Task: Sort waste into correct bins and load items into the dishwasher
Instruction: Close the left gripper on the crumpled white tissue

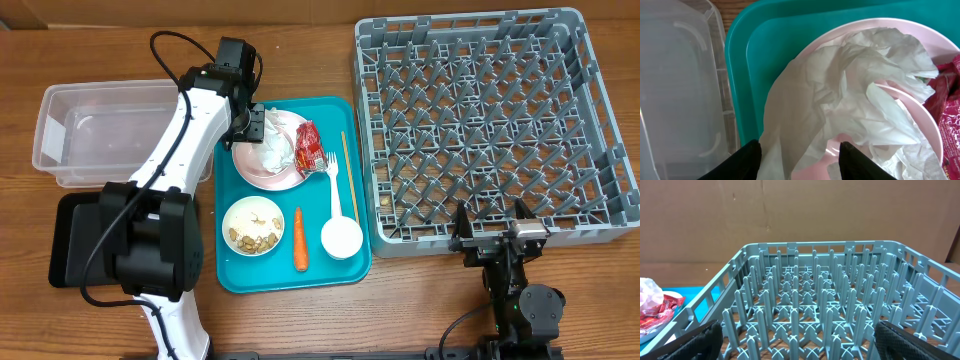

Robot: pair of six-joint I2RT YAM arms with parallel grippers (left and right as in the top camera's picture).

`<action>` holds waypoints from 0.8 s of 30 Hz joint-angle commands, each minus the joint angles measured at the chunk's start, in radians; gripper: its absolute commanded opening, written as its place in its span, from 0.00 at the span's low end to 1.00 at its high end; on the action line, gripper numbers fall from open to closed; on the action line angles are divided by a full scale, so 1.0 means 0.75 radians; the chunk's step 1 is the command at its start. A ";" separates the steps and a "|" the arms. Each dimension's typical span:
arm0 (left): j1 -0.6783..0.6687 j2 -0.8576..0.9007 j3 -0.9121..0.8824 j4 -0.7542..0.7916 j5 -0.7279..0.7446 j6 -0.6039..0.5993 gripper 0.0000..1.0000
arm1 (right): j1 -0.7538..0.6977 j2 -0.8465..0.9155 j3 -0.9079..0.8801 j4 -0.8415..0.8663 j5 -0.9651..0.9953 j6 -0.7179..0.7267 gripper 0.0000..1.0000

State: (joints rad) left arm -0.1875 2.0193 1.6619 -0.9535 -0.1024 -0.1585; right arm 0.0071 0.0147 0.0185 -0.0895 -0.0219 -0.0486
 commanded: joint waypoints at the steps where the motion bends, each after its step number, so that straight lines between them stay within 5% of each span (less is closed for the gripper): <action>1: 0.008 0.019 -0.008 -0.008 -0.012 -0.004 0.52 | -0.005 -0.014 -0.014 0.010 -0.004 -0.002 1.00; 24: 0.007 0.053 -0.008 -0.013 -0.012 -0.010 0.55 | -0.005 -0.014 -0.014 0.010 -0.004 -0.002 1.00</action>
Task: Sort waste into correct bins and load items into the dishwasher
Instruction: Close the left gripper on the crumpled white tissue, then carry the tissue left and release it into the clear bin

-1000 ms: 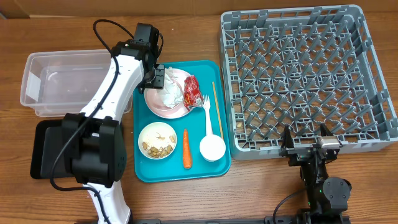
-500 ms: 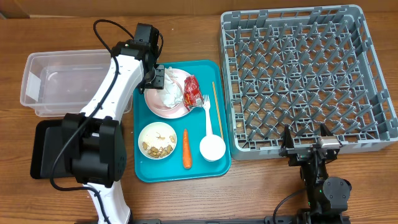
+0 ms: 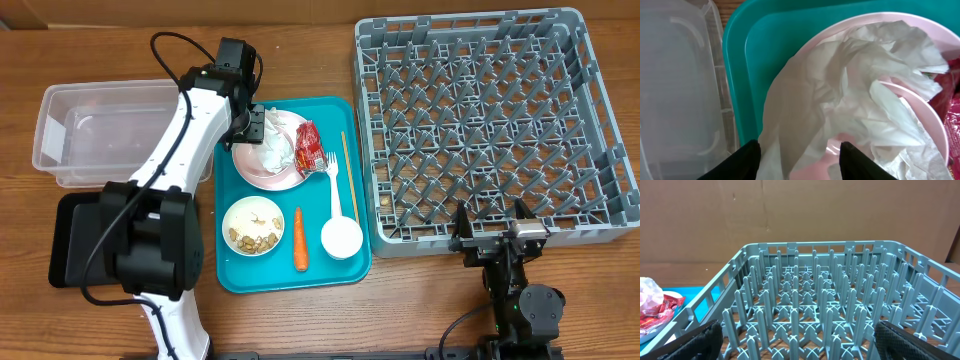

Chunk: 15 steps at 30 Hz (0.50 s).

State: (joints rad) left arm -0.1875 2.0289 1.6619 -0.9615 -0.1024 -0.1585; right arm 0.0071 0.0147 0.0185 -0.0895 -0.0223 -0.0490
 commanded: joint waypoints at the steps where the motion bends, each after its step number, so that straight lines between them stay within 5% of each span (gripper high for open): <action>1: 0.007 0.047 -0.008 -0.002 -0.012 -0.010 0.55 | -0.005 -0.014 -0.014 0.010 -0.003 -0.001 1.00; 6: 0.007 0.076 -0.008 0.003 -0.012 -0.010 0.52 | -0.005 -0.014 -0.014 0.010 -0.003 -0.001 1.00; 11: 0.008 0.075 0.003 -0.001 -0.012 -0.010 0.21 | -0.005 -0.014 -0.014 0.010 -0.003 -0.001 1.00; 15: 0.008 0.072 0.036 -0.022 -0.013 -0.009 0.08 | -0.005 -0.014 -0.014 0.010 -0.003 -0.001 1.00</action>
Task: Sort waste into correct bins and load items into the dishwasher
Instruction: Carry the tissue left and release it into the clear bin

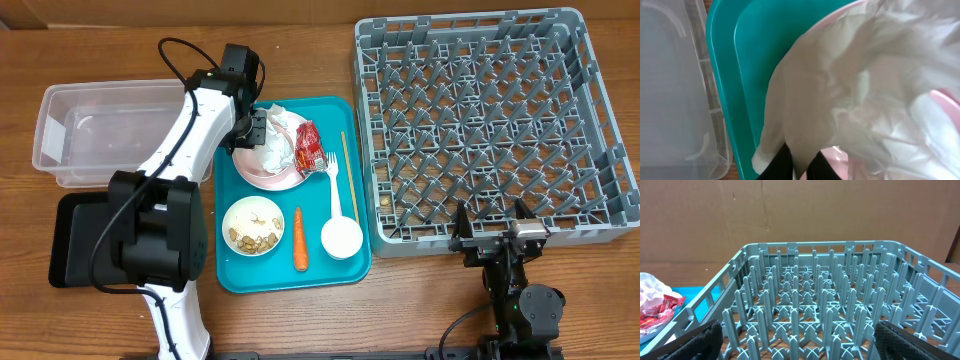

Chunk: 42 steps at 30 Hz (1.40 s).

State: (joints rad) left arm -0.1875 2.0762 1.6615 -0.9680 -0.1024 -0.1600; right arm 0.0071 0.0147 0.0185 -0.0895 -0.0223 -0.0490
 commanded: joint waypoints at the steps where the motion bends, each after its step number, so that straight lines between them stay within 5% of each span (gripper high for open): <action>1: 0.008 0.006 0.051 -0.027 -0.013 -0.007 0.04 | -0.005 -0.014 -0.014 0.010 -0.003 -0.001 1.00; 18: 0.009 -0.004 0.609 -0.429 -0.014 -0.008 0.04 | -0.005 -0.014 -0.014 0.010 -0.003 -0.001 1.00; 23: 0.048 -0.033 0.686 -0.547 -0.079 -0.114 0.04 | -0.005 -0.014 -0.014 0.010 -0.003 -0.001 1.00; 42: 0.670 -0.108 0.659 -0.693 -0.059 -0.297 0.04 | -0.005 -0.014 -0.014 0.010 -0.003 -0.001 1.00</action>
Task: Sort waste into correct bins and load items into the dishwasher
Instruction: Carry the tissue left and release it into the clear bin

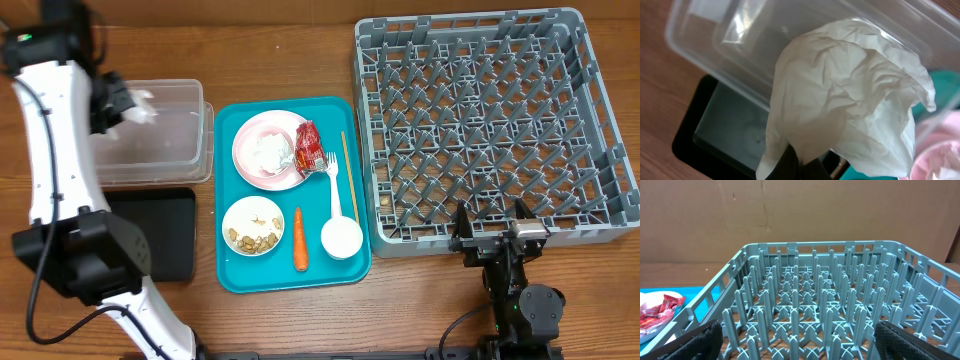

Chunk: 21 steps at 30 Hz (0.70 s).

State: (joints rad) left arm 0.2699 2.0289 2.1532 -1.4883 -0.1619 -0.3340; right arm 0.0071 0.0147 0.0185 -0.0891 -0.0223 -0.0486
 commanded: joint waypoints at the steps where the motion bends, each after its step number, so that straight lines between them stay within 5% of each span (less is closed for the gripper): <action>1: 0.086 -0.045 -0.010 0.002 0.029 -0.070 0.04 | -0.005 -0.014 -0.014 0.010 -0.003 -0.002 1.00; 21: 0.270 -0.042 -0.400 0.456 0.042 -0.099 0.04 | -0.005 -0.014 -0.014 0.009 -0.003 -0.002 1.00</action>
State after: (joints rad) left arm 0.4541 2.0220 1.8606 -1.1637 -0.1383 -0.3908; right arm 0.0071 0.0147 0.0185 -0.0887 -0.0223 -0.0486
